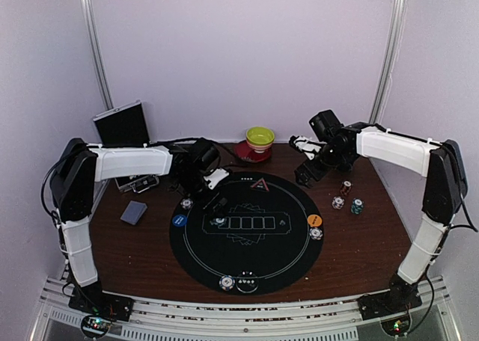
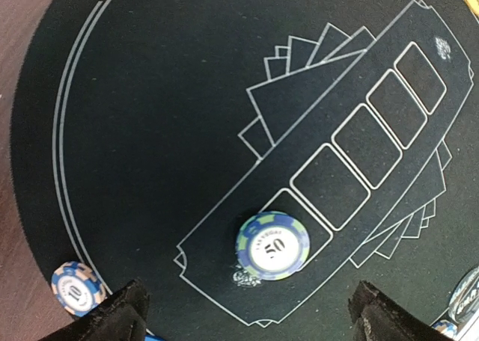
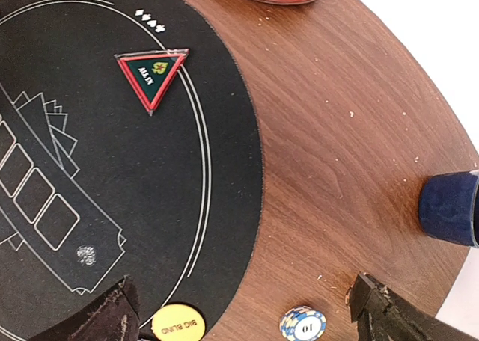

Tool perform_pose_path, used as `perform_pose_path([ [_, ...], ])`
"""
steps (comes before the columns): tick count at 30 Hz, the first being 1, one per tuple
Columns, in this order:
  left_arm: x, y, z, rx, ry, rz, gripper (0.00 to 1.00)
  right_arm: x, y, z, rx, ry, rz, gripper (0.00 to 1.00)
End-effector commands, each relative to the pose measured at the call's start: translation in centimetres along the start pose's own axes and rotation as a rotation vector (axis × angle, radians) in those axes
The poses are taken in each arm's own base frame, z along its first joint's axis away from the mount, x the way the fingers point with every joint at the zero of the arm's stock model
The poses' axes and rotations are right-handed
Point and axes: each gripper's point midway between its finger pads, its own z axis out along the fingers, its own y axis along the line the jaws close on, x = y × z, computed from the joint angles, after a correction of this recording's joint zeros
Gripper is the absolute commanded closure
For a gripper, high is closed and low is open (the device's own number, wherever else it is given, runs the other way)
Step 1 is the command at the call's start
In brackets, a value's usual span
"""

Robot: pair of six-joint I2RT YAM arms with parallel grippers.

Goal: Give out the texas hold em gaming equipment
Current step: Pick up the pile of poker chips from the community card area.

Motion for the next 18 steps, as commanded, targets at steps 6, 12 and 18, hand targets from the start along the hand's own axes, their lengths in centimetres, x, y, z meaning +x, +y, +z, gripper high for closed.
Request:
perform_pose_path([
  [6,-0.6,-1.0,2.1,0.009,0.033,0.042,0.07,-0.1,-1.4,0.1,0.055,-0.018,0.029,0.00],
  [12,-0.8,-0.8,2.9,0.001,0.054,0.043,0.17,-0.1,-1.6,0.1,0.058,-0.021,0.031,0.00],
  [18,-0.2,-1.0,4.0,0.004,0.086,0.048,0.20,-0.1,-1.5,0.1,0.060,-0.022,0.029,0.00],
])
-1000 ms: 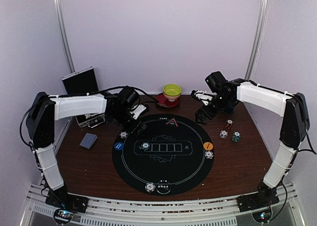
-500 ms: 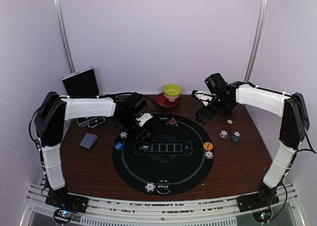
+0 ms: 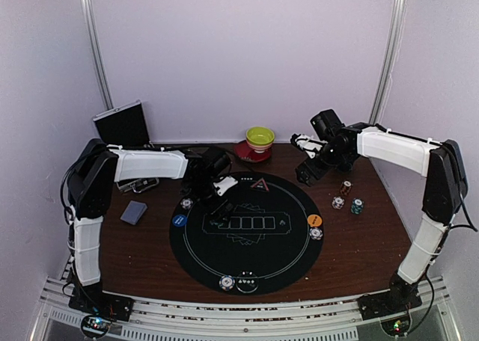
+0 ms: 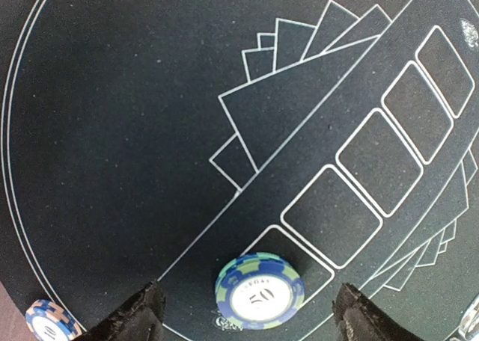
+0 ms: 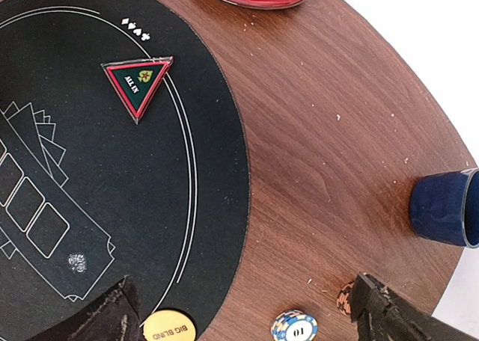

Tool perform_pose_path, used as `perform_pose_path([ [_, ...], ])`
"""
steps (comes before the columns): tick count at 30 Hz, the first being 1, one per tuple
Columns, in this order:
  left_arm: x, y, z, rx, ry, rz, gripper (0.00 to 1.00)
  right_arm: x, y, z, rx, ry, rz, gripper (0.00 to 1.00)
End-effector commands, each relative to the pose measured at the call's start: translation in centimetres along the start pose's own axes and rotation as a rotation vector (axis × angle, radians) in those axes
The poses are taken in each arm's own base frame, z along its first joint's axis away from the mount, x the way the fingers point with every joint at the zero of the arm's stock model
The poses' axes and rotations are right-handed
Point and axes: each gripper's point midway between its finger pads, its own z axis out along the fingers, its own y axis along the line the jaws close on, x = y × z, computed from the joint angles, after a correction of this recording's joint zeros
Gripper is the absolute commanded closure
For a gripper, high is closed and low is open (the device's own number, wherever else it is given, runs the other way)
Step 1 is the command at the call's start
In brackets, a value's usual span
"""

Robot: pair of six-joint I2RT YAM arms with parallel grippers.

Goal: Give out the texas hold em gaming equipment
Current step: Pick up the pile of poker chips from the community card area.

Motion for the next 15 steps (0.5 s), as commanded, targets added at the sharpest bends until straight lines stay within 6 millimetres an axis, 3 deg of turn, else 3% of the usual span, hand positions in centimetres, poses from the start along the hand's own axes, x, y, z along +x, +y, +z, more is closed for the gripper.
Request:
perform_pose_path([
  [1,-0.1,-0.1,0.7,-0.009,0.019,0.019,0.21,0.1,-0.7,0.0,0.031,-0.008,0.017,0.00],
  [15,1.1,0.2,2.0,-0.027,0.067,0.018,0.30,-0.2,-0.9,-0.5,0.041,-0.021,0.018,0.00],
])
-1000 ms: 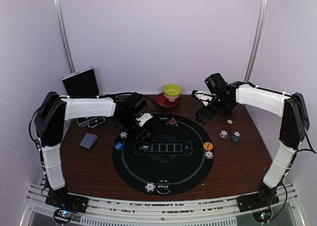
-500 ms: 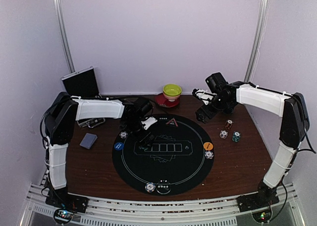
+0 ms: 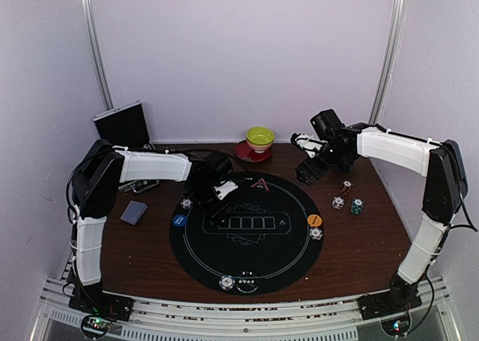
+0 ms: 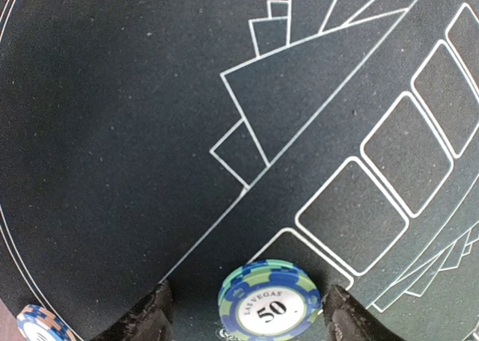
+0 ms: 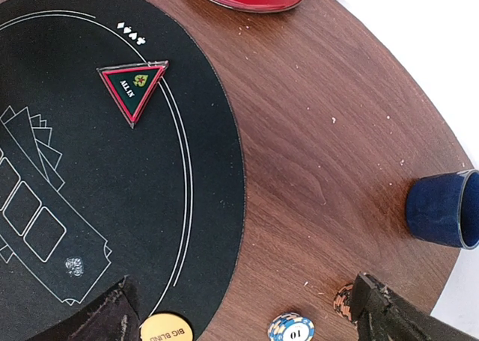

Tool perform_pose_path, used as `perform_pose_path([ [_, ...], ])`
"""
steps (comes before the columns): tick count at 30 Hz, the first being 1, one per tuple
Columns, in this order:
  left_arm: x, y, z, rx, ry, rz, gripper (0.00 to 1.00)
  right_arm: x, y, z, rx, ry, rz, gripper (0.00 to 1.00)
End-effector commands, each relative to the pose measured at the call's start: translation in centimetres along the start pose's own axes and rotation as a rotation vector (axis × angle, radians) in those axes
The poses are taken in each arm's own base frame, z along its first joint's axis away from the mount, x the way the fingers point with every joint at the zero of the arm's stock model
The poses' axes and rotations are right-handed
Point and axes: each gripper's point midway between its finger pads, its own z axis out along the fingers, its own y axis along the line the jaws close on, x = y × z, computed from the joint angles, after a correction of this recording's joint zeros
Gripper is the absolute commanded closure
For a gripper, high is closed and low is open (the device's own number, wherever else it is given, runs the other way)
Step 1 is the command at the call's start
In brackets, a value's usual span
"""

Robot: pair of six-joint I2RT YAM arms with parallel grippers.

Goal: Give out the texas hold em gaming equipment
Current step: Pick up the pile of poker chips from the community card area.

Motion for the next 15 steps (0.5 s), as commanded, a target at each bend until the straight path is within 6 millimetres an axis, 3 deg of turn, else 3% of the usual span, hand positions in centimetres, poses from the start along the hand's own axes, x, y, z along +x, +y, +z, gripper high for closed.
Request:
perform_pose_path([
  [1,0.2,0.0,0.8,-0.008,0.026,0.014,0.31,0.0,-0.7,-0.5,0.029,-0.012,0.018,0.00],
  [15,2.0,-0.3,2.2,-0.046,0.111,0.045,0.34,-0.1,-0.7,-0.8,0.029,-0.022,0.018,0.00],
])
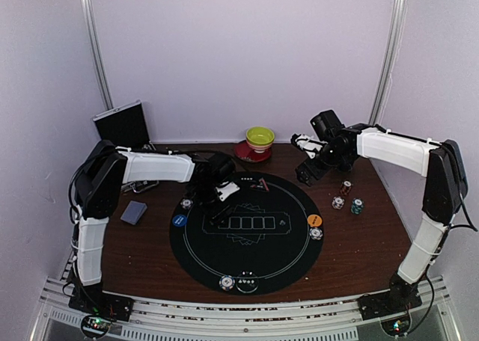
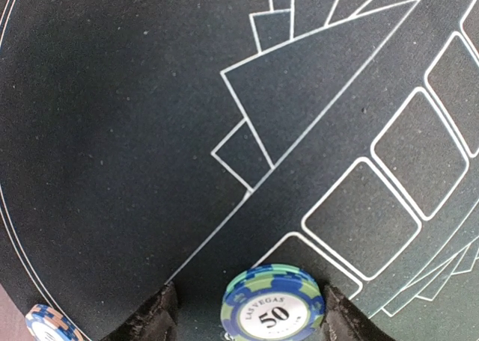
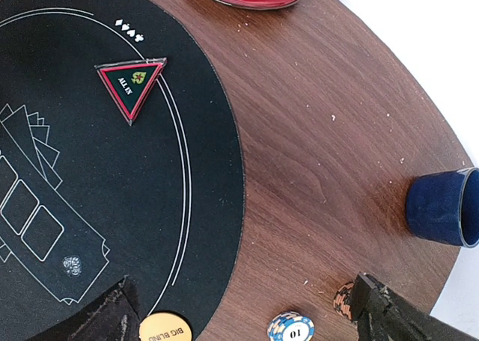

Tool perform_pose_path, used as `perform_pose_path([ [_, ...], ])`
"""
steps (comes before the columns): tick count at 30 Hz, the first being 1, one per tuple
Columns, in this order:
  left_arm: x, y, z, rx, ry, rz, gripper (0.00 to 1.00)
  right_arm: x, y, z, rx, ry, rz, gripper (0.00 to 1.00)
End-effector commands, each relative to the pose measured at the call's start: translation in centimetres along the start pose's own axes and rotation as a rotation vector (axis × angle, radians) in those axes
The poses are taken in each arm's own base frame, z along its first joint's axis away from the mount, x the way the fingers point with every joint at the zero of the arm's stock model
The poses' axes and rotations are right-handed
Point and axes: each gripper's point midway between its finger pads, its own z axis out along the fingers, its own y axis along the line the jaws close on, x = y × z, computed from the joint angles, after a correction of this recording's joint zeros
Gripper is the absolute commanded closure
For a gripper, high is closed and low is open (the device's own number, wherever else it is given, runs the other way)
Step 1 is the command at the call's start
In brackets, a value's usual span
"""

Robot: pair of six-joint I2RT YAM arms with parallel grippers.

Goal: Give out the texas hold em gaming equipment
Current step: Pick up the pile of poker chips from the community card area.

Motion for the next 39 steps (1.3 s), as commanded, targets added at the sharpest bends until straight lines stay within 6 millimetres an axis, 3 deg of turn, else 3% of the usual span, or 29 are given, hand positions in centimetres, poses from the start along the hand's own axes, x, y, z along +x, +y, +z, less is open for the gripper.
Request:
perform_pose_path([
  [1,1.9,-0.6,1.9,-0.003,0.091,0.026,0.35,-0.3,-0.7,-1.0,0.026,-0.028,0.019,0.00],
  [7,2.3,-1.4,2.4,-0.012,0.116,0.049,0.39,-0.4,-0.7,-1.1,0.025,-0.032,0.019,0.00],
  [18,3.0,-1.5,2.7,-0.012,0.134,0.045,0.56,-0.5,-0.8,-1.3,0.029,-0.036,0.018,0.01],
  [24,3.3,-1.1,2.4,-0.037,0.138,0.043,0.73,-0.6,-0.8,-1.6,0.029,-0.042,0.019,0.01],
  [29,3.2,-0.5,2.0,-0.068,0.130,0.043,0.82,-0.7,-0.9,-1.7,0.030,-0.047,0.020,0.01],
  [39,0.9,1.8,0.3,-0.105,0.062,0.007,0.84,-0.8,-0.9,-2.0,0.032,-0.057,0.024,0.01],
])
